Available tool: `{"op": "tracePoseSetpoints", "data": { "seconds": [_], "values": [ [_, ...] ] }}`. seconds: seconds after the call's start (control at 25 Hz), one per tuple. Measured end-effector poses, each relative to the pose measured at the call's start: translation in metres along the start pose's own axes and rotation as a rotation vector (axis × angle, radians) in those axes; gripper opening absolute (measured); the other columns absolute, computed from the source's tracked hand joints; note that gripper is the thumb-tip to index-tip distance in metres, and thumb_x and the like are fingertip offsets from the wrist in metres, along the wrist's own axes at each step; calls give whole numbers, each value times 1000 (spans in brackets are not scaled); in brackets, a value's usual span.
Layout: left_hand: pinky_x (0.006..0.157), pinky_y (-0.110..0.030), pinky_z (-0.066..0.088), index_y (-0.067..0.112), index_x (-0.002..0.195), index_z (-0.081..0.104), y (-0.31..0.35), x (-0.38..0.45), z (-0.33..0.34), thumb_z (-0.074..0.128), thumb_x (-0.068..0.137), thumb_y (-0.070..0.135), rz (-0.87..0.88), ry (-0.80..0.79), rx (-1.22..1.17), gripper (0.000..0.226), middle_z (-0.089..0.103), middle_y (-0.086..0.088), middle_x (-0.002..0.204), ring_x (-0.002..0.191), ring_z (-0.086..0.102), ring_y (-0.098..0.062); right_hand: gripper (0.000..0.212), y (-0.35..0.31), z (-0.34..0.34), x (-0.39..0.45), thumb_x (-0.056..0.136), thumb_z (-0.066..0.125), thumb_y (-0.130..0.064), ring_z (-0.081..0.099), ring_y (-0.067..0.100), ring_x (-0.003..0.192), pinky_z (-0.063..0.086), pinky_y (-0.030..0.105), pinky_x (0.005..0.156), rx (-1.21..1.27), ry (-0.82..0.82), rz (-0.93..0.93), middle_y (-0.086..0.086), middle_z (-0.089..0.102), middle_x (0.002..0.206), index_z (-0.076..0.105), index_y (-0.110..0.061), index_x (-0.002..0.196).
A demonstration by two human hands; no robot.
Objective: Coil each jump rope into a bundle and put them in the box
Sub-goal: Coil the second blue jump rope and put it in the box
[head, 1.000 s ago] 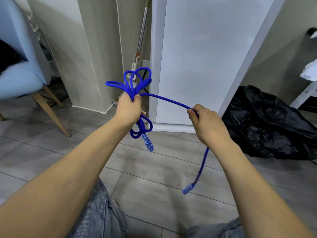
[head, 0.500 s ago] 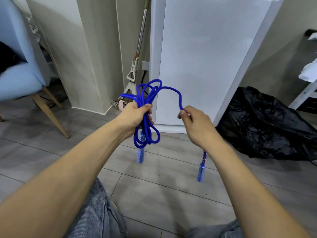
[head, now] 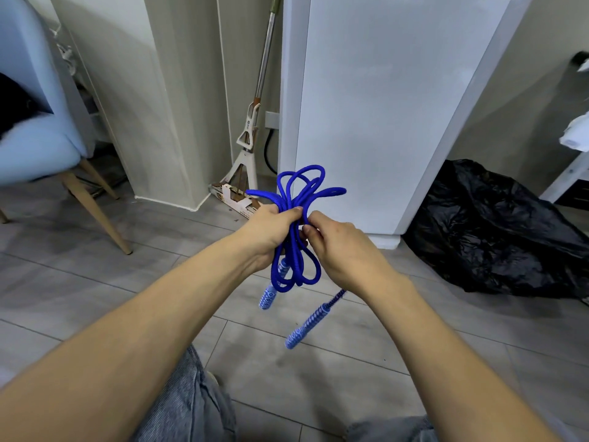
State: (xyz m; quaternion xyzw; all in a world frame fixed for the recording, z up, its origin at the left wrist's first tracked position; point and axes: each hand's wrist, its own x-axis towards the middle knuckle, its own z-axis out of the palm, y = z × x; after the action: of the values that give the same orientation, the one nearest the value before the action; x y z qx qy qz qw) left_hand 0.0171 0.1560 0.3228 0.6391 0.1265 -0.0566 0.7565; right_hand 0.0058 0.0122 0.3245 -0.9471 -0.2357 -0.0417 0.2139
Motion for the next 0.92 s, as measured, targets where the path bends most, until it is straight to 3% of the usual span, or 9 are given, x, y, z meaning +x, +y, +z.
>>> {"op": "tracePoseSetpoints", "data": {
  "seconds": [0.16,0.24,0.36,0.44,0.52,0.6,0.68,0.8,0.92],
  "values": [
    [61,-31,54,10,88,63,1,0,1,56,99,18,16,-5,-36,15,64,-4,65,57,60,-16,18,3,-1,1,106,32,-40,59,27,80,48,41,67,27,-31,23,-2,69,93,48,-33,101],
    [59,-30,52,9,89,62,0,1,2,54,100,17,45,19,-31,15,67,-4,72,58,59,-16,19,4,-4,1,104,36,-40,59,26,78,46,38,64,32,-81,59,-3,66,86,49,-30,94],
    [58,-28,51,8,93,57,1,2,0,47,103,19,161,46,197,18,63,-5,74,60,56,-16,23,3,-14,3,95,58,-41,59,19,57,45,30,58,428,-108,216,-1,64,63,59,-18,93],
    [61,-29,51,8,98,52,3,1,-4,44,104,22,235,40,421,17,60,-6,77,62,56,-16,34,5,-25,4,92,64,-46,53,18,44,45,30,57,708,-56,367,-1,55,49,64,-13,97],
    [60,-27,48,11,102,48,7,-1,-11,41,105,24,287,37,602,15,59,-7,80,65,57,-15,39,11,-34,5,91,64,-50,49,18,41,45,29,55,839,38,471,-3,46,43,67,-11,99],
    [59,-26,48,13,102,46,13,-1,-19,39,105,26,307,31,694,15,62,-8,81,66,60,-14,36,20,-39,7,91,66,-45,48,15,40,42,26,49,891,195,508,-4,49,46,68,-11,103],
    [58,-25,49,14,101,45,18,0,-29,38,106,26,304,18,724,15,65,-10,83,63,65,-12,25,30,-46,6,95,64,-34,43,3,37,36,19,46,760,297,449,-13,51,47,69,-12,105],
    [55,-30,52,11,102,44,20,7,-40,37,106,25,293,64,775,15,64,-12,79,61,61,-18,19,37,-57,-3,100,57,-30,44,1,43,30,12,47,422,64,236,-14,51,52,76,-25,98],
    [69,-45,51,8,112,45,22,16,-50,40,105,24,296,121,883,18,59,-12,89,75,57,-23,18,33,-63,-10,100,57,-34,50,0,61,35,12,55,217,-72,85,-16,59,65,75,-35,97]
  ]
}}
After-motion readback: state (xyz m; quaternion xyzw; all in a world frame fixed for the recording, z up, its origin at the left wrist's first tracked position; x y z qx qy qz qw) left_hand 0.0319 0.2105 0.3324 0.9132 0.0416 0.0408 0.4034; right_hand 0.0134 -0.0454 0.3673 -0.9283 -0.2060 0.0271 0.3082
